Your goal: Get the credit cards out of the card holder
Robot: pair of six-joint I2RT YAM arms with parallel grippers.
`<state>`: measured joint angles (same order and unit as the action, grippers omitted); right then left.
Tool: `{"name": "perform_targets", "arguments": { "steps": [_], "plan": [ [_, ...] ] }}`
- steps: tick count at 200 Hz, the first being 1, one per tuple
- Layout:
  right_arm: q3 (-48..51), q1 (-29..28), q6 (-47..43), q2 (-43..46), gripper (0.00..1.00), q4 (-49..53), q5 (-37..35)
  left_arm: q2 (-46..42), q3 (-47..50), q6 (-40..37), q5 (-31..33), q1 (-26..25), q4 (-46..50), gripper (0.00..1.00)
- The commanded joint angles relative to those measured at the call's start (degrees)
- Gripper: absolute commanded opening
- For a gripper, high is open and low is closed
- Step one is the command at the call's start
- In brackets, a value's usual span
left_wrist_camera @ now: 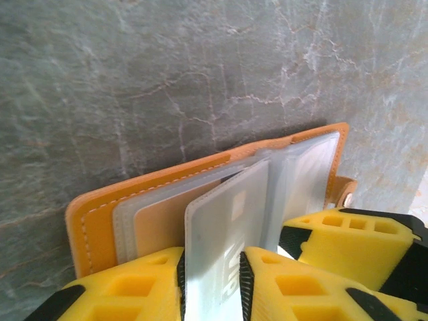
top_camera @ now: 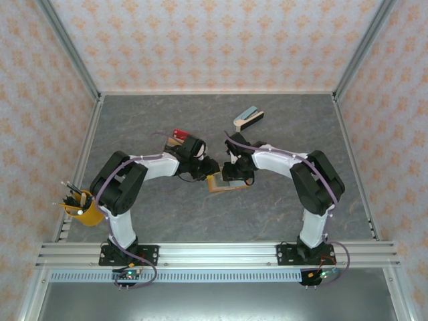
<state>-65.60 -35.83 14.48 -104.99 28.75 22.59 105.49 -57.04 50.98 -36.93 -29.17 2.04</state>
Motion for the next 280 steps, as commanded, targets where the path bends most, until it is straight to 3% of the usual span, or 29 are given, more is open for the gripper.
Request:
{"name": "perform_targets", "arguments": {
  "steps": [1,73,96,162,203,280],
  "plan": [
    [2.33,-0.05,-0.82,0.16,0.40,-0.75,2.57,0.64,-0.47,-0.46,-1.92,-0.28,-1.98,0.28],
    [5.24,0.94,1.86,11.48,0.49,-4.43,2.28,-0.20,0.15,-0.58,-3.04,-0.28,-3.55,0.24],
    [6.91,1.20,3.23,15.34,0.54,-5.17,-0.41,-0.59,0.63,0.27,-4.45,-0.35,-5.31,0.25],
    [11.69,1.55,7.53,24.92,0.56,-7.25,-11.75,-1.53,-1.25,2.04,-8.42,-4.07,-10.05,0.34],
    [13.88,1.60,9.16,29.76,0.56,-8.19,-17.30,1.57,-5.30,2.02,-7.49,-5.81,-8.19,0.35],
    [12.69,1.64,7.69,29.31,0.50,-6.53,-15.54,-4.43,-3.28,0.59,2.29,-3.02,0.18,0.31]
  ]
}}
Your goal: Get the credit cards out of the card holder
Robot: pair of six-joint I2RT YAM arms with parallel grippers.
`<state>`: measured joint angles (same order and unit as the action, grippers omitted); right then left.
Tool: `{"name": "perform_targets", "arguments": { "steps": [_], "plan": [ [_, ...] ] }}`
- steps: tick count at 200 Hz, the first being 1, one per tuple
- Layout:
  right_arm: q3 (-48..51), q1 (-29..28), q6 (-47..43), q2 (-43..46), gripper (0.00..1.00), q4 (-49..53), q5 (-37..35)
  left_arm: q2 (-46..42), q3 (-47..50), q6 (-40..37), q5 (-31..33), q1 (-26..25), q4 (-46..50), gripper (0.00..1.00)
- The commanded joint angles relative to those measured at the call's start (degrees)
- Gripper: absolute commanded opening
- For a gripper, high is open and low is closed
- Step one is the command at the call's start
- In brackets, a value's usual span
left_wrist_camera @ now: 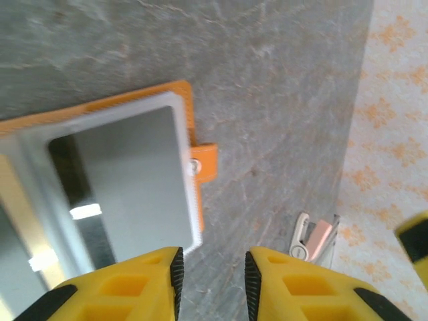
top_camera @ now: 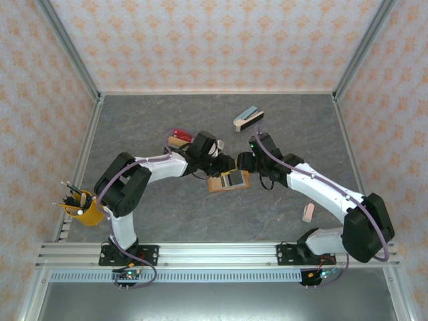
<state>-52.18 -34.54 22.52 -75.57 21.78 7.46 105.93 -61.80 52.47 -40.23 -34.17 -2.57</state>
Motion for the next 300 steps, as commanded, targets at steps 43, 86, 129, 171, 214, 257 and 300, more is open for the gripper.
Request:
{"name": "perform_targets", "arguments": {
  "steps": [43,86,129,171,214,257,300],
  "plan": [
    [-3.99,0.36,-0.51,-6.00,0.39,2.22,2.25,-9.13,5.15,-1.48,10.60,3.72,7.84,0.29],
    [-8.38,0.29,0.50,-13.95,0.30,4.87,3.13,-7.58,5.19,-0.21,7.37,3.39,4.58,0.27],
    [-10.56,0.33,0.85,-19.34,0.24,6.30,3.58,-3.45,3.30,1.98,4.38,1.86,1.28,0.25],
    [-11.71,0.35,0.79,-22.85,0.21,7.35,4.97,-0.58,1.68,2.95,4.28,0.65,0.47,0.25],
    [-11.63,0.36,0.78,-24.47,0.18,8.10,4.61,0.89,0.73,3.26,4.50,0.44,1.23,0.22],
    [-11.32,0.35,0.99,-25.67,0.18,8.10,4.97,2.34,-0.42,3.19,5.16,0.49,2.73,0.22],
    [-10.28,0.77,1.12,-26.51,0.18,7.07,7.26,4.80,-1.09,2.99,4.90,0.50,3.10,0.22]
  ]
}}
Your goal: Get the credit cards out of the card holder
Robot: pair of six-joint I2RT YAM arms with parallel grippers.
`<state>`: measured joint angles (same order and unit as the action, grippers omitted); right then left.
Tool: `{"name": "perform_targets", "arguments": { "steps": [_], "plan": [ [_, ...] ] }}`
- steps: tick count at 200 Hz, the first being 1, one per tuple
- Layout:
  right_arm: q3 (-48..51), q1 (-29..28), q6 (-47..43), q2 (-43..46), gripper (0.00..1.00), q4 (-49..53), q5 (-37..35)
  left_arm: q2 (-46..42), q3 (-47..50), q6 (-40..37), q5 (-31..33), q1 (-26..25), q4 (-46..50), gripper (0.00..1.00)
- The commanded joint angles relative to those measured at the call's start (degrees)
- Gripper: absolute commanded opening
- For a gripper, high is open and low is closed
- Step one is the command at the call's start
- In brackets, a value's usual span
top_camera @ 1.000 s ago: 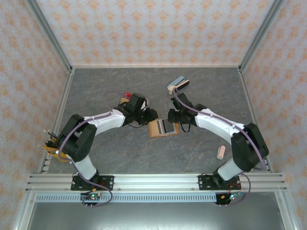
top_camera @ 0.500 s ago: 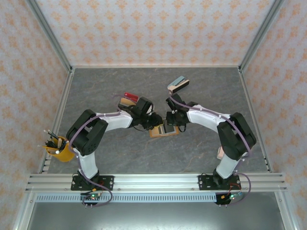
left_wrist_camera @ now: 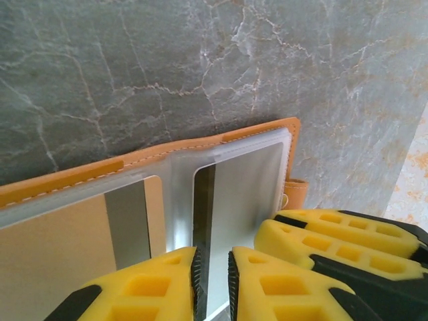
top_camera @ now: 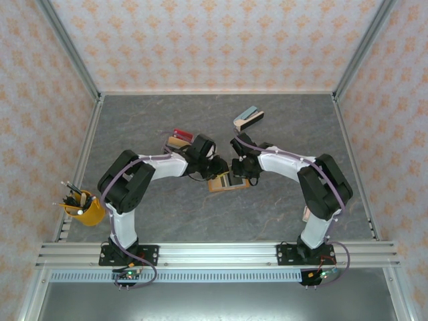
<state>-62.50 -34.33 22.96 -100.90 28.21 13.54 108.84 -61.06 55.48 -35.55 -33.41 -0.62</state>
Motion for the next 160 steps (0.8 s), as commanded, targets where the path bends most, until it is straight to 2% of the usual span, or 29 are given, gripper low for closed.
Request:
{"name": "perform_targets", "arguments": {
  "steps": [1,160],
  "plan": [
    [0.07,0.56,0.68,-1.20,0.18,0.59,1.25,1.94,-1.85,-0.02,0.22,-0.30,1.15,0.22],
    [1.42,2.22,1.29,-4.29,0.18,-0.81,5.44,4.10,-3.51,-3.02,0.33,-0.17,4.14,0.22]
  ]
}}
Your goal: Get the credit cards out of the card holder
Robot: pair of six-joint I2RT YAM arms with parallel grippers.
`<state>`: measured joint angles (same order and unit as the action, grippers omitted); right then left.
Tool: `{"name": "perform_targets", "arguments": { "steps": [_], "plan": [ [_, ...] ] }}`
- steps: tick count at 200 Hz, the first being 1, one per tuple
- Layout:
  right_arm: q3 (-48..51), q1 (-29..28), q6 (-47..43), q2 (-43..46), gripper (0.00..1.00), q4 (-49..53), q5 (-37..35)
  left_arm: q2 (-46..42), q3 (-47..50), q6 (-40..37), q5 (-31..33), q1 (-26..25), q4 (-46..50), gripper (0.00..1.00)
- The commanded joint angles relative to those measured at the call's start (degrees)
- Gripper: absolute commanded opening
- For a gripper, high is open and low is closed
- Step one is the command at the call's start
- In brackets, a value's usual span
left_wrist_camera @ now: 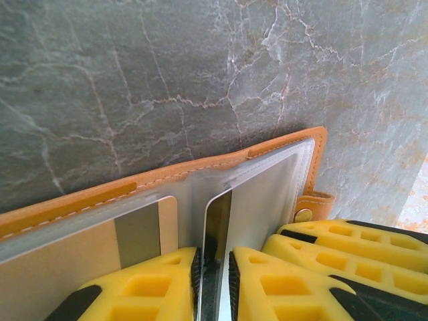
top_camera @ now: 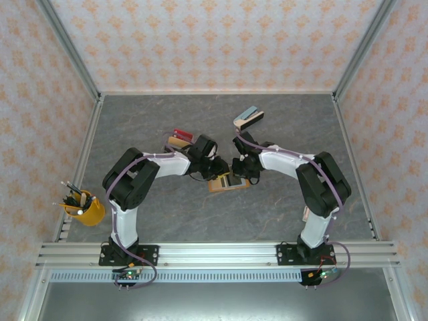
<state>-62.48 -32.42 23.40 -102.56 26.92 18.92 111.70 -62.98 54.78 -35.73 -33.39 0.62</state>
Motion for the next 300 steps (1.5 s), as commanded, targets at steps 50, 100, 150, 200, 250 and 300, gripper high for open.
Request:
{"name": "perform_targets", "arguments": {
  "steps": [50,100,150,200,250,300],
  "plan": [
    [1.22,0.34,0.90,-3.26,0.18,0.58,0.16,0.65,-2.06,-4.54,1.31,-0.20,5.03,0.22],
    [0.70,0.34,0.81,-4.00,0.17,1.19,-0.11,-0.38,0.05,-3.29,-3.47,-0.20,-2.81,0.18],
    [0.43,0.34,0.88,-4.95,0.17,1.47,-0.11,-1.92,2.86,-3.11,-5.93,0.14,-9.50,0.14],
    [0.47,0.34,1.02,-5.02,0.17,1.65,-0.55,-3.85,5.05,-3.18,-6.33,1.16,-11.65,0.04],
    [0.60,0.34,1.21,-5.04,0.17,1.65,-0.89,-5.11,6.79,-3.96,-5.67,2.37,-10.83,0.00],
    [0.70,0.59,1.53,-4.56,0.17,1.74,-1.60,-7.57,8.55,-6.42,-4.68,3.96,-6.53,0.00]
  ]
}}
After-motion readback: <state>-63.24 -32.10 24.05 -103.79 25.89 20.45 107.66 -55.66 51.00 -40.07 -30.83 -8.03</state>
